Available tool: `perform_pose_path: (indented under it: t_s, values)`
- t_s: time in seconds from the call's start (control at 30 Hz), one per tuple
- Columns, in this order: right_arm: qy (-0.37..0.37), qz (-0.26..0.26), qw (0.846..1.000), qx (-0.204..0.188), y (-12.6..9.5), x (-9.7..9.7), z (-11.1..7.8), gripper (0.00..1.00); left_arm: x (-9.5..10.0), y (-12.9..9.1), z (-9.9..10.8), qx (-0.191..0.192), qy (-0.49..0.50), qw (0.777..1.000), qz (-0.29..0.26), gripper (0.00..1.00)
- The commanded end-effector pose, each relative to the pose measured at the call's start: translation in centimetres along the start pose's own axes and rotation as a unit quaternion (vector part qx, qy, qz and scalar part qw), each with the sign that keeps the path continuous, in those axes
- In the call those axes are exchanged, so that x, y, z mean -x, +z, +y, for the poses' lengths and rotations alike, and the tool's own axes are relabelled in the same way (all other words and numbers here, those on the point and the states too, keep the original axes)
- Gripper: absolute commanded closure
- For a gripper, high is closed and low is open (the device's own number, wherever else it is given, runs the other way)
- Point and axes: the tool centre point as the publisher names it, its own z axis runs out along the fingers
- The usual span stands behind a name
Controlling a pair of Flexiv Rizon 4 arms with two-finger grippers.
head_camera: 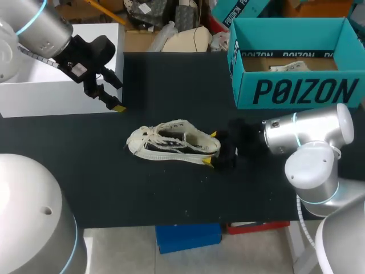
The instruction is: Take the shoe out of the shoebox, open the shoe tongue, remove and reinsert the insole, then place the shoe into the shoebox
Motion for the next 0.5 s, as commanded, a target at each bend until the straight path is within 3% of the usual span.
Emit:
perform_pose_path:
  t_s: [0.03, 0.13, 0.23, 0.27, 0.3, 0.4, 0.5]
  values:
    - [0.001, -0.002, 1.000, -0.001, 0.3, -0.1, 0.0, 1.00, 0.3, 1.1, -0.9, 0.035, -0.089, 0.994, -0.047, 0.00]
    - [0.001, -0.002, 1.000, -0.001, 0.3, -0.1, 0.0, 1.00, 0.6, 3.0, -2.3, 0.107, -0.208, 0.955, -0.184, 0.00]
    - [0.001, -0.002, 1.000, -0.001, 0.3, -0.1, 0.0, 1.00, 1.2, 4.6, -2.7, 0.185, -0.318, 0.881, -0.296, 0.00]
    - [0.001, -0.002, 1.000, -0.001, 0.3, -0.1, 0.0, 1.00, 1.4, 5.1, -2.5, 0.222, -0.357, 0.837, -0.350, 0.00]
    - [0.001, -0.002, 1.000, -0.001, 0.3, -0.1, 0.0, 1.00, 1.4, 5.3, -2.6, 0.208, -0.383, 0.834, -0.337, 0.00]
    - [0.001, -0.002, 1.000, -0.001, 0.3, -0.1, 0.0, 1.00, 0.9, 6.3, -2.7, 0.212, -0.437, 0.828, -0.281, 0.00]
    - [0.001, -0.002, 1.000, -0.001, 0.3, -0.1, 0.0, 1.00, 0.9, 6.3, -2.7, 0.212, -0.437, 0.828, -0.281, 0.00]
